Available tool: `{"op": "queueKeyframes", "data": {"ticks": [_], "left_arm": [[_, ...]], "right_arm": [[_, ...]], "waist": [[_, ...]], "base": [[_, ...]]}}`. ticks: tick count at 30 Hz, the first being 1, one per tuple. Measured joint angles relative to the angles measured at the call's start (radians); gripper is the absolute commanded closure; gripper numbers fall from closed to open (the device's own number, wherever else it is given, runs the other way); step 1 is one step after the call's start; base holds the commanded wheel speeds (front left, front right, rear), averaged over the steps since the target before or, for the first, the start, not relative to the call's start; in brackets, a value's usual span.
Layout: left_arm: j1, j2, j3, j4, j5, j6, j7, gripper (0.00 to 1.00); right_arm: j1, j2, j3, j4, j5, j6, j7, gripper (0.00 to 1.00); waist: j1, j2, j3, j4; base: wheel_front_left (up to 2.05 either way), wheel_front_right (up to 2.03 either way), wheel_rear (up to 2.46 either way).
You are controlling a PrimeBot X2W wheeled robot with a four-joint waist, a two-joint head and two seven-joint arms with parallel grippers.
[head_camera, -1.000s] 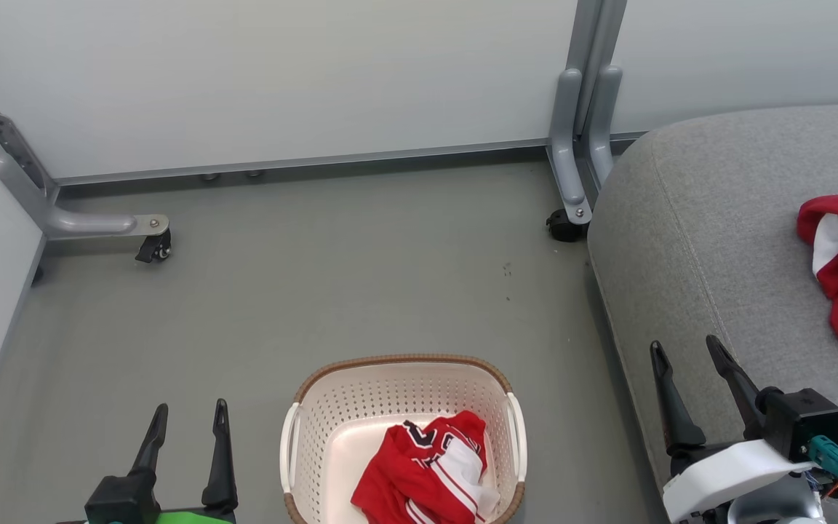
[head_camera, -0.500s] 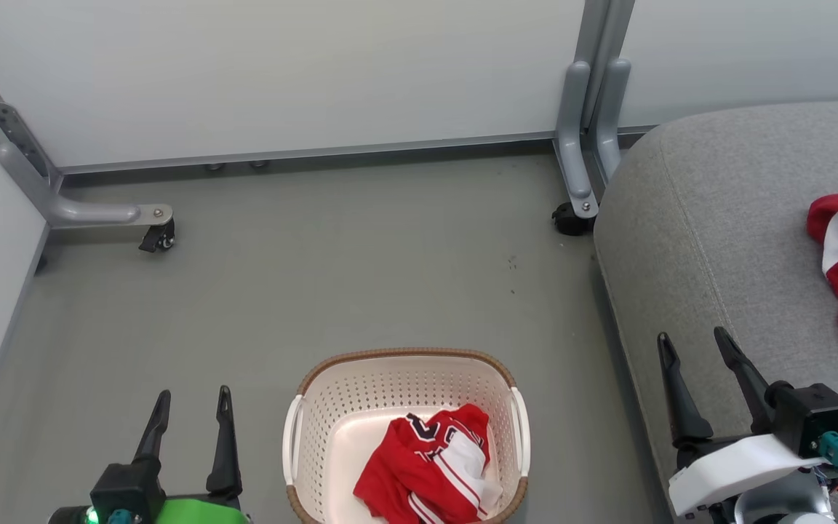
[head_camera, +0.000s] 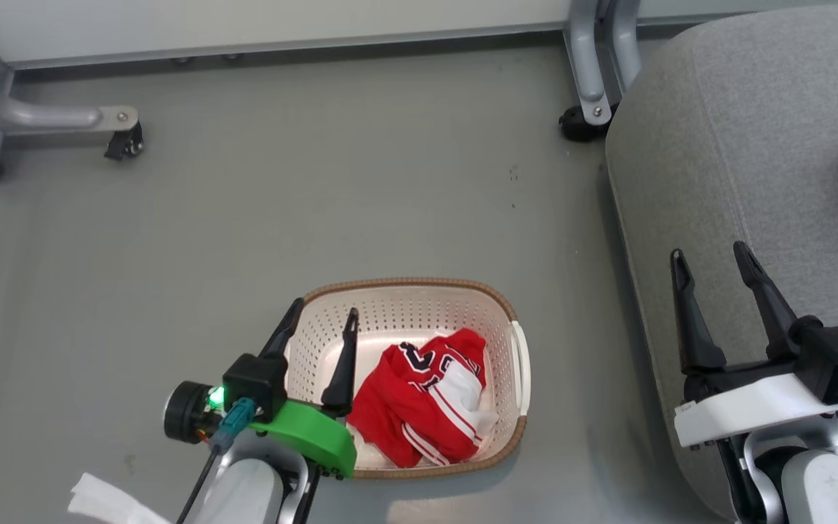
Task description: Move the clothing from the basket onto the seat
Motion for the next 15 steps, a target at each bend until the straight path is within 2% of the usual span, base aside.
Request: {"op": "queueKeyframes", "data": {"ticks": [6,15], "left_arm": [[-0.146,-0.002,-0.153,0.164,-0.036,0.008,0.0,0.0],[-0.343,-0.003,-0.291,0.434,-0.108,0.011,0.0,0.0]], "right_arm": [[-0.065,-0.001,0.019,-0.012,-0.006,0.0,-0.027,0.0],[-0.143,-0.001,0.051,-0.003,0.008,0.0,-0.073,0.0]], "waist": [[0.0001,0.0,0.12,-0.013],[0.0001,0.0,0.288,-0.053]], "base": [[0.0,0.0,0.0],[0.0,0.0,0.0]]}}
